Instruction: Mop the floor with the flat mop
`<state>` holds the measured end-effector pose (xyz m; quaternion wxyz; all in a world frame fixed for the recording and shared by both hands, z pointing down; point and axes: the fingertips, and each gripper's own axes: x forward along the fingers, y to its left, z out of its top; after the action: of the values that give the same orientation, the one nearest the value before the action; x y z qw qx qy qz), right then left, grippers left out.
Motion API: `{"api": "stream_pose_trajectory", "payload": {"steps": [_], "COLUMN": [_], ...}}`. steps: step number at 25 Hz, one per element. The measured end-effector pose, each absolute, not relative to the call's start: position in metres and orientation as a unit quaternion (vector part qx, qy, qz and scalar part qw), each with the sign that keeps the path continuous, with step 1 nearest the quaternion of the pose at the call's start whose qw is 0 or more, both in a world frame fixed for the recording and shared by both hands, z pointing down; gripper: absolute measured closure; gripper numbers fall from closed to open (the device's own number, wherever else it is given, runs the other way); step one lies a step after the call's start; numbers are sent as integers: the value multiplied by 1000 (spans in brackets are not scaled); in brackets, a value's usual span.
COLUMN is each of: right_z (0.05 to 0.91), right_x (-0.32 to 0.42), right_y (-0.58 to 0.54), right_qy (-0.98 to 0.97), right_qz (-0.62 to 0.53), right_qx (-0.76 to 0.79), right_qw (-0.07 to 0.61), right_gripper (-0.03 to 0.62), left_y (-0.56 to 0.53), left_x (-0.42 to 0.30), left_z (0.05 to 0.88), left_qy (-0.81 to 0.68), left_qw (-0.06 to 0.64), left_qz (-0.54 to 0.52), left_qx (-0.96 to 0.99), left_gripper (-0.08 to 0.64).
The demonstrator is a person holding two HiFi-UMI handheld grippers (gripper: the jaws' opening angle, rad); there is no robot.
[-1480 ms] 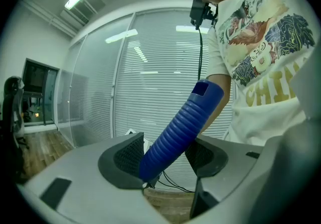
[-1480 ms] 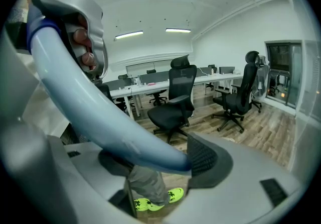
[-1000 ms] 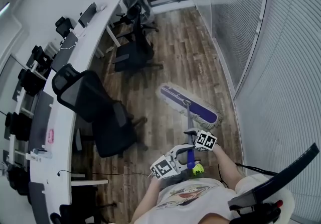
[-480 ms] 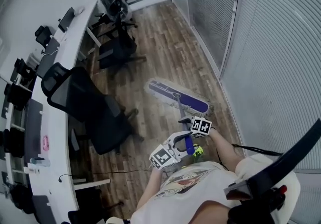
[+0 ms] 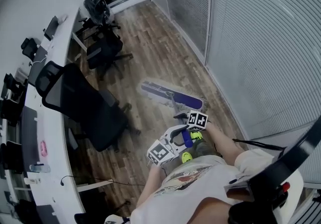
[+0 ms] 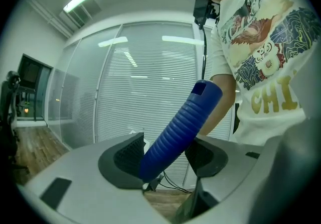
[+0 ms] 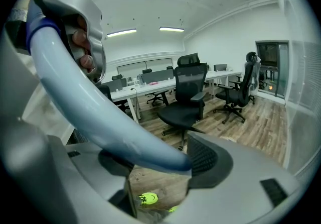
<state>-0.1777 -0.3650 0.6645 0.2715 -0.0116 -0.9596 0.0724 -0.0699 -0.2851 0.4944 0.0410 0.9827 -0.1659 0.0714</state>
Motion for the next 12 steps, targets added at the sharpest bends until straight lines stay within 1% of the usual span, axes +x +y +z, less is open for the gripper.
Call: {"api": "stream_pose_trajectory", "payload": {"steps": [7,12], "right_z": [652,659], "right_x": [-156,-144], "right_y": [-287,-245], "right_qy": [-963,-962], "right_qz": [89,79], "right_qx": [2,-2], "right_qw": [253,262], "right_gripper": [336,336], "left_y": [-208,-165], "left_x": [-47,-33], "left_z": [479,482], "left_qy": [-153,-147], "left_qw": [38,36], "left_qz": [59,76], "left_qx": [986,986], "left_gripper": [318,318]}}
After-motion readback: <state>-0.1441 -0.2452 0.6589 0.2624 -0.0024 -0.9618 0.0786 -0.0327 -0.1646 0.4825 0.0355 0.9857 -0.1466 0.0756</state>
